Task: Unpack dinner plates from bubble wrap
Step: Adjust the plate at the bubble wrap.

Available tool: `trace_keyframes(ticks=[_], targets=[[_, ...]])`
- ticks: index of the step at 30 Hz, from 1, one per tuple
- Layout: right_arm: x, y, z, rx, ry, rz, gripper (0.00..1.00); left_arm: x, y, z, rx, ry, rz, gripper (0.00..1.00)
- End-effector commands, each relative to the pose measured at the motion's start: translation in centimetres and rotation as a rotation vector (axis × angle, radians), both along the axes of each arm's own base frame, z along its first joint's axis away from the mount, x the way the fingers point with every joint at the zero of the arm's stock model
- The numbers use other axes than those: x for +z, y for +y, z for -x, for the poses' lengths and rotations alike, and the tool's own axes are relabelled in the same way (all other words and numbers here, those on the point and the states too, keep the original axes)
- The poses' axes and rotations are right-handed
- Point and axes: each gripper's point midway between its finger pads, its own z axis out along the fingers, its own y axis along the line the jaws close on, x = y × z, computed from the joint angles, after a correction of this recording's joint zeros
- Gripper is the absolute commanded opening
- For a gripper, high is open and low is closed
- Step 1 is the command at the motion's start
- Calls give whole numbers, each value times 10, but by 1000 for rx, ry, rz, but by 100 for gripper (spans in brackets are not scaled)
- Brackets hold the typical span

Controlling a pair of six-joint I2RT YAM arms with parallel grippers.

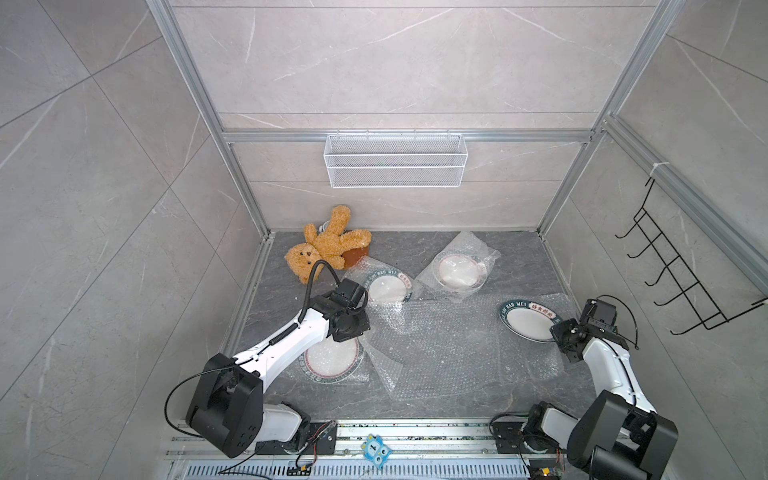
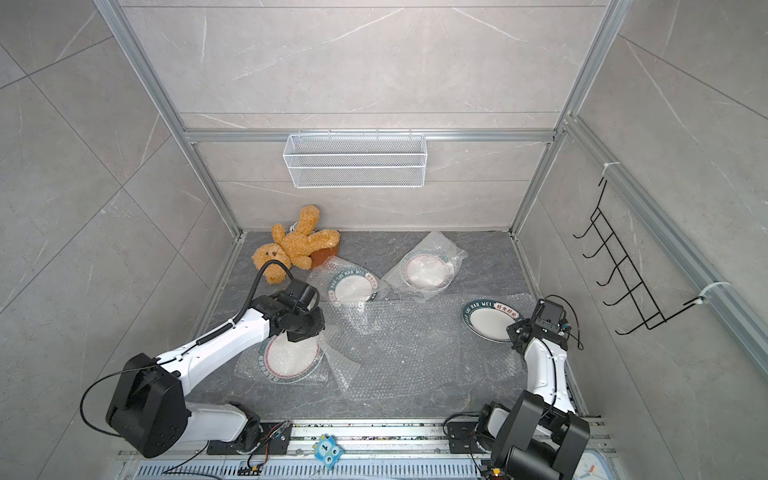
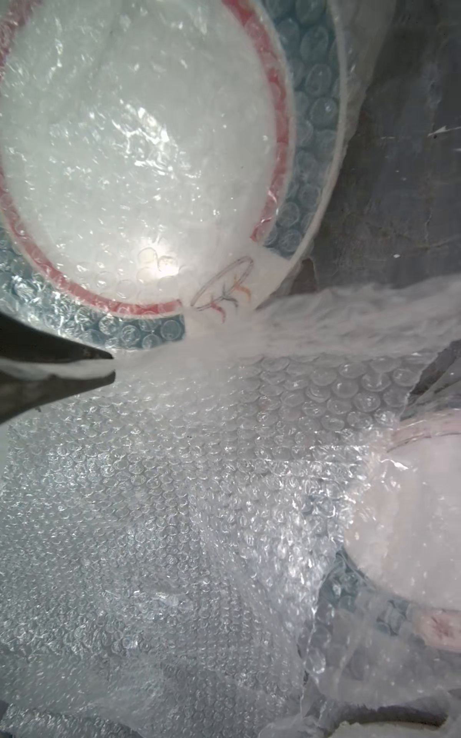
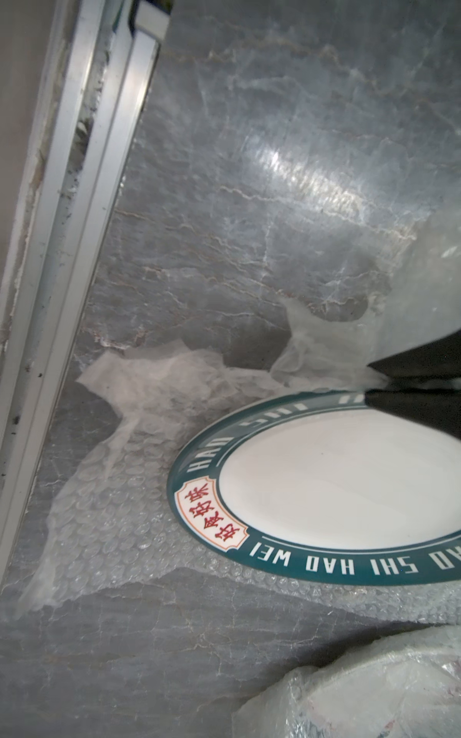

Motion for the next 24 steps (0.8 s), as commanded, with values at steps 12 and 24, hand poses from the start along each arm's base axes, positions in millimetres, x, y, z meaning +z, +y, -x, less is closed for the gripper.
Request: trace_keyframes(ticks=[12,24], targets=[[-31,18,8,60,51,-89,28,46,57,-17,159,-104,-1,78],[20,22,-3,94,-53,-68,75,146,-27,4,-207,-301,266,83]])
